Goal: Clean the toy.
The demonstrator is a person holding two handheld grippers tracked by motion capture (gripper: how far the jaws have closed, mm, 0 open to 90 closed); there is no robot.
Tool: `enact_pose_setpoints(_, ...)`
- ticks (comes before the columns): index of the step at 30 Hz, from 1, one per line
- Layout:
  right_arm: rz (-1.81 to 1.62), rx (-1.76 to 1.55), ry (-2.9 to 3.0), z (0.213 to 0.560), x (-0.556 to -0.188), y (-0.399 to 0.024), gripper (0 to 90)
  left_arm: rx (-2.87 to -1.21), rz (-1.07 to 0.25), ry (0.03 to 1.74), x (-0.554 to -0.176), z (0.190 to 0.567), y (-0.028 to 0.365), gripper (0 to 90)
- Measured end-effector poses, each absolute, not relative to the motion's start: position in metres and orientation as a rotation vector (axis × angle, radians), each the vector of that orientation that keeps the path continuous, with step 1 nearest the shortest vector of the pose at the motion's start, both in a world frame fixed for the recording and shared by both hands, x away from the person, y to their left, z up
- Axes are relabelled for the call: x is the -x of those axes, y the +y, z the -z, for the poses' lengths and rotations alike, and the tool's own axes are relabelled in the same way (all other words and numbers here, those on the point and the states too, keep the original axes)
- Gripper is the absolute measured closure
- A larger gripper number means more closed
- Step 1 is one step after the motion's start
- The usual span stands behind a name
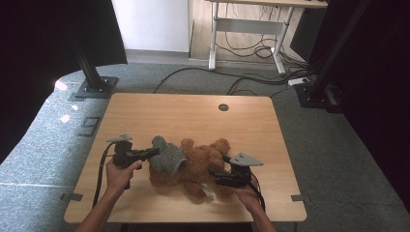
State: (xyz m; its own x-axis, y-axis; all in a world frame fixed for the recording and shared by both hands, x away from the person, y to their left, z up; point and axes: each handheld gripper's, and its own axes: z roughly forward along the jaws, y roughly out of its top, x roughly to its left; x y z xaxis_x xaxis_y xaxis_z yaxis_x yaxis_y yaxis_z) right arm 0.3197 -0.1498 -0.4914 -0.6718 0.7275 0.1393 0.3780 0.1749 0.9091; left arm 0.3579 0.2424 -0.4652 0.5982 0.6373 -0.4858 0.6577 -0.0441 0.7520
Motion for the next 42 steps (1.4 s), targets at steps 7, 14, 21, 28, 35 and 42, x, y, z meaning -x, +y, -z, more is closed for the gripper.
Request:
enact_pose_setpoints(7, -1.521, -0.999, 2.173, 0.456, -0.343, -0.139, 27.2, -1.726, 0.025, 1.072, -0.358, 0.465, 0.242, 81.5)
enact_pose_setpoints(14, -1.467, -0.959, 2.328, 0.450, -0.376, -0.100, 26.8, -1.732, 0.027, 1.073, -0.359, 0.465, 0.242, 81.5)
enact_pose_setpoints(21, -1.353, -1.060, 2.445, 0.483, -0.397, -0.087, 23.1, -1.733, 0.036, 1.065, -0.358, 0.464, 0.242, 81.6)
enact_pose_setpoints(28, -1.338, -1.088, 2.384, 0.494, -0.392, -0.090, 28.8, -1.680, 0.134, 0.975, -0.345, 0.453, 0.238, 81.8)
enact_pose_setpoints(35, -1.350, -1.119, 2.337, 0.499, -0.408, -0.092, 32.1, -1.717, 0.148, 0.953, -0.337, 0.452, 0.231, 81.8)
enact_pose_setpoints(42, -1.392, -1.113, 2.328, 0.493, -0.413, -0.097, 31.0, -1.726, 0.213, 1.000, -0.346, 0.478, 0.224, 81.8)
